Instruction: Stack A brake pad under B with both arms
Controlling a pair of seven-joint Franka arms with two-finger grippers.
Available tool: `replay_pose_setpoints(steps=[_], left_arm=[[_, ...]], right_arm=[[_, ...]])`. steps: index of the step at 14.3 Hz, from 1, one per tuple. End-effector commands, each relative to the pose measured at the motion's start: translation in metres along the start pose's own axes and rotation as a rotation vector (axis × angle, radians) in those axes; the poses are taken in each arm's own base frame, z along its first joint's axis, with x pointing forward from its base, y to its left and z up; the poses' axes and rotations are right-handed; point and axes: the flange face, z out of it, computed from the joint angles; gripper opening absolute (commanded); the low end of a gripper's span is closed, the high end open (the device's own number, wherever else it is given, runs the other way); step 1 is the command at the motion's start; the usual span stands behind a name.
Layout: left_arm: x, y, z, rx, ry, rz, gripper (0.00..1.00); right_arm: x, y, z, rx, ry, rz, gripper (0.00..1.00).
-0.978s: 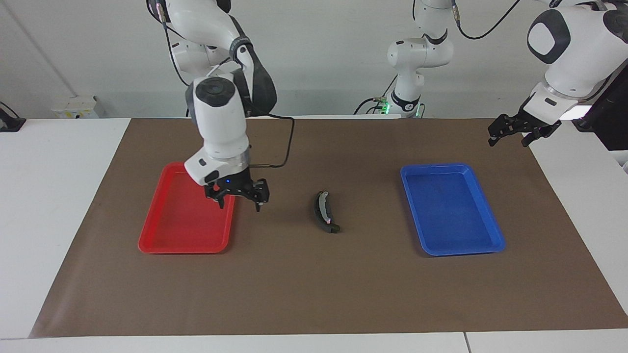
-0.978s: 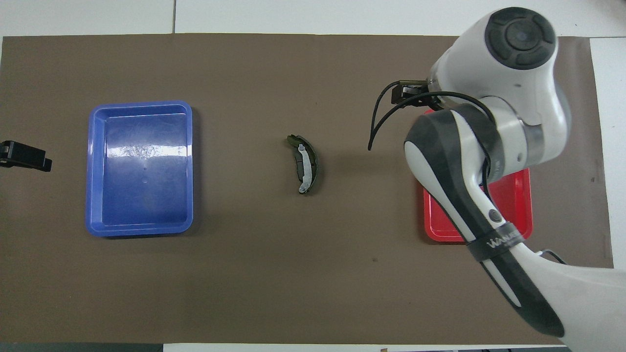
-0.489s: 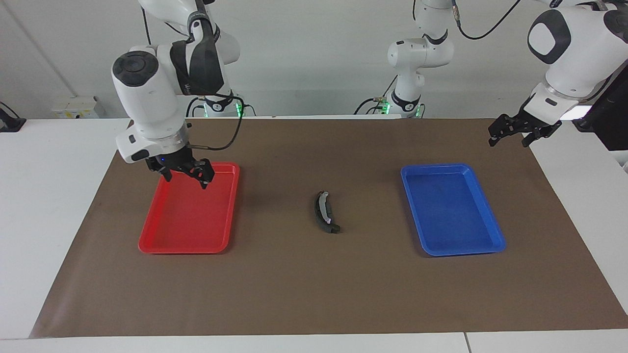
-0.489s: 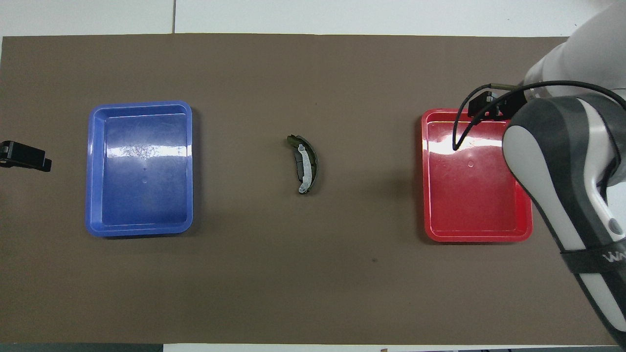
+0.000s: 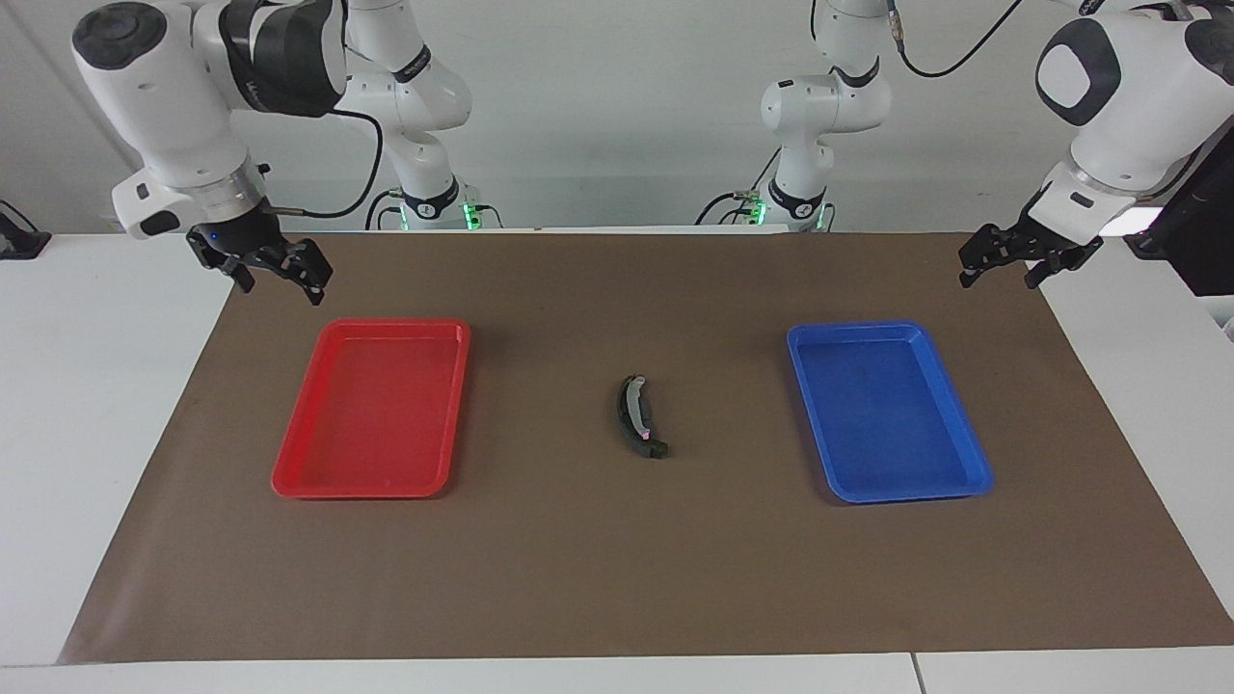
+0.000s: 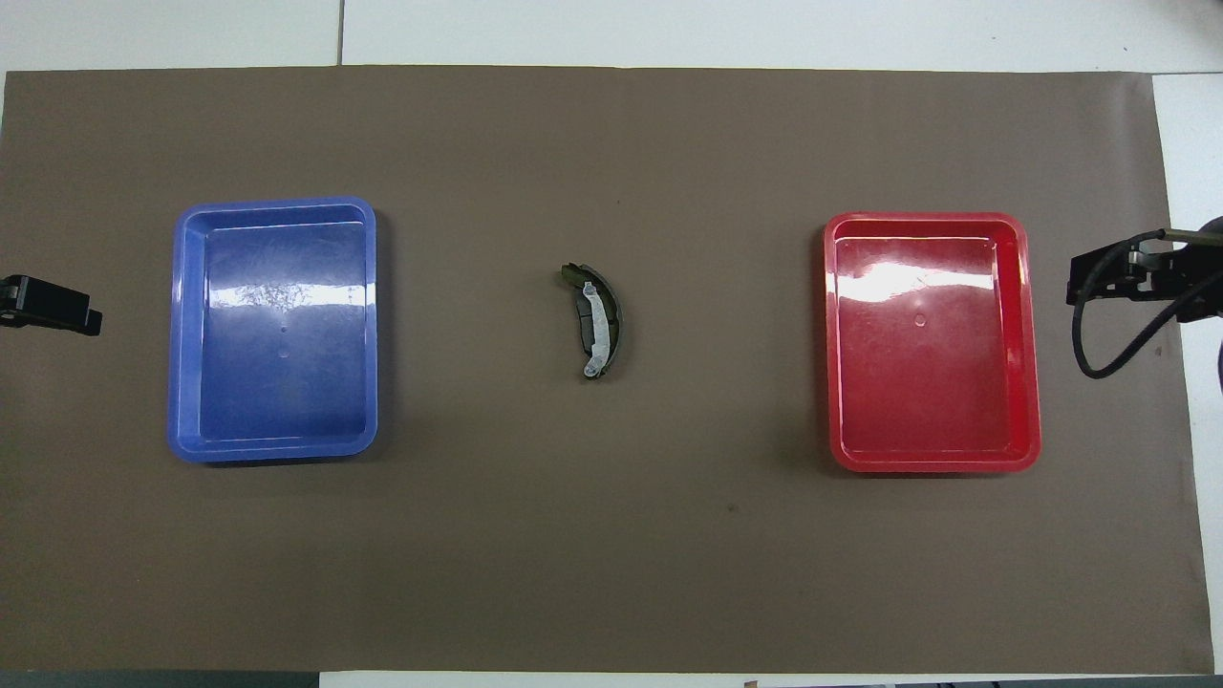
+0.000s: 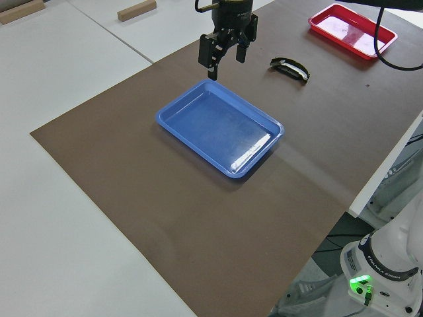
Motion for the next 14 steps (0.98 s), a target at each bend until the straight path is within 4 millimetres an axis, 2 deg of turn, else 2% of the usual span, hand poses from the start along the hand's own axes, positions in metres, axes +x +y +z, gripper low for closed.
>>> replay_pose_setpoints(steps=[1,5,8,9,11,14], left_arm=[[-0.004,-0.001,-0.007,-0.003,0.01,0.001,0.98],[-0.004,-0.001,-0.007,-0.003,0.01,0.001,0.98],[-0.004,-0.001,-0.007,-0.003,0.01,0.001,0.99],[-0.004,-0.001,-0.007,-0.003,0.01,0.001,0.98],[-0.004,-0.001,-0.007,-0.003,0.01,0.001,0.98],[-0.004,-0.001,-0.007,-0.003,0.01,0.001,0.98]], right_arm=[[-0.002,-0.005,-0.033,-0.01,-0.015,-0.058,1.0],[0.006,-0.004,-0.042,-0.001,0.002,-0.076,1.0],[0.003,-0.014,-0.044,0.0,-0.005,-0.096,1.0],[0.0,-0.015,-0.055,0.0,-0.006,-0.099,1.0],[0.005,-0.029,-0.053,-0.009,-0.019,-0.132,1.0],[0.004,-0.028,-0.053,-0.008,-0.024,-0.19,1.0]])
